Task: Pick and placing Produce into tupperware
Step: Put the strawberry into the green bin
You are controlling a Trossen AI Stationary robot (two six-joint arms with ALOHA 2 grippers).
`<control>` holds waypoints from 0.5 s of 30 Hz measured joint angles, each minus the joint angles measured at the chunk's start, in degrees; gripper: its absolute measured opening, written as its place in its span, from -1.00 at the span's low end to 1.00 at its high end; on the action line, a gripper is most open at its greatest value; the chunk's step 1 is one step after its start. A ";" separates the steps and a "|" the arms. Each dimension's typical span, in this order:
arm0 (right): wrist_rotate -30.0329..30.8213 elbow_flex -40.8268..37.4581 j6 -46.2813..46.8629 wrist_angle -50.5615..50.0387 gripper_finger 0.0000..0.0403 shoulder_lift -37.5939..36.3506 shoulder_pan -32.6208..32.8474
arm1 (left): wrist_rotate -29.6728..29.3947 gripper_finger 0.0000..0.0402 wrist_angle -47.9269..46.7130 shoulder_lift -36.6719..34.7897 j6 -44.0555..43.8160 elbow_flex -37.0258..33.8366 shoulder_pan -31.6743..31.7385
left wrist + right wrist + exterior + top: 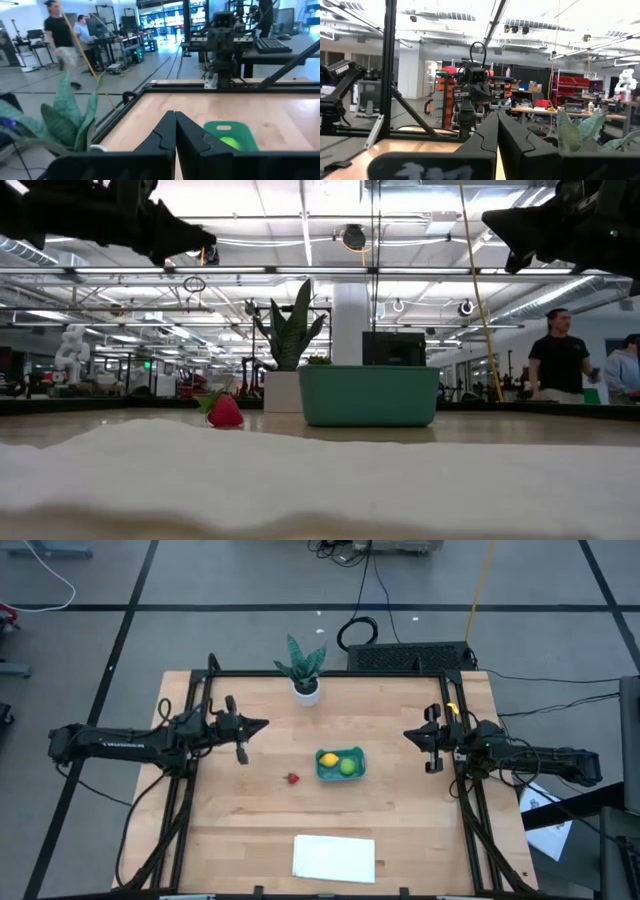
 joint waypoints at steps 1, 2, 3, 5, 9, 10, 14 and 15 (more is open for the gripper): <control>0.00 0.00 -0.67 0.02 -1.00 0.00 0.00 | 0.17 -1.00 0.36 0.02 -0.08 -0.49 0.37; 0.02 0.00 -0.94 0.06 -1.00 0.00 0.00 | 0.53 -1.00 0.43 0.02 -0.08 -1.00 0.69; 0.04 0.00 -0.95 0.14 -1.00 0.00 0.00 | 1.19 -1.00 0.37 0.02 -0.09 -1.59 0.99; 0.04 0.01 -1.00 0.83 -1.00 0.01 0.00 | 2.05 -1.00 0.37 0.08 -0.02 -2.47 1.42; 0.00 0.00 -1.59 3.45 -1.00 0.02 0.00 | 2.36 -1.00 1.01 0.13 1.60 -4.77 1.56; -0.06 0.00 -1.65 3.88 -1.00 0.02 0.00 | 2.32 -1.00 2.21 0.13 1.49 -5.38 1.56; -0.17 0.00 -0.89 2.86 -1.00 0.02 0.00 | 2.24 -1.00 3.31 0.09 -0.38 -7.11 1.58; -0.17 0.00 -0.76 2.31 -1.00 0.02 0.00 | 2.20 -0.99 3.14 0.13 -0.48 -7.47 1.58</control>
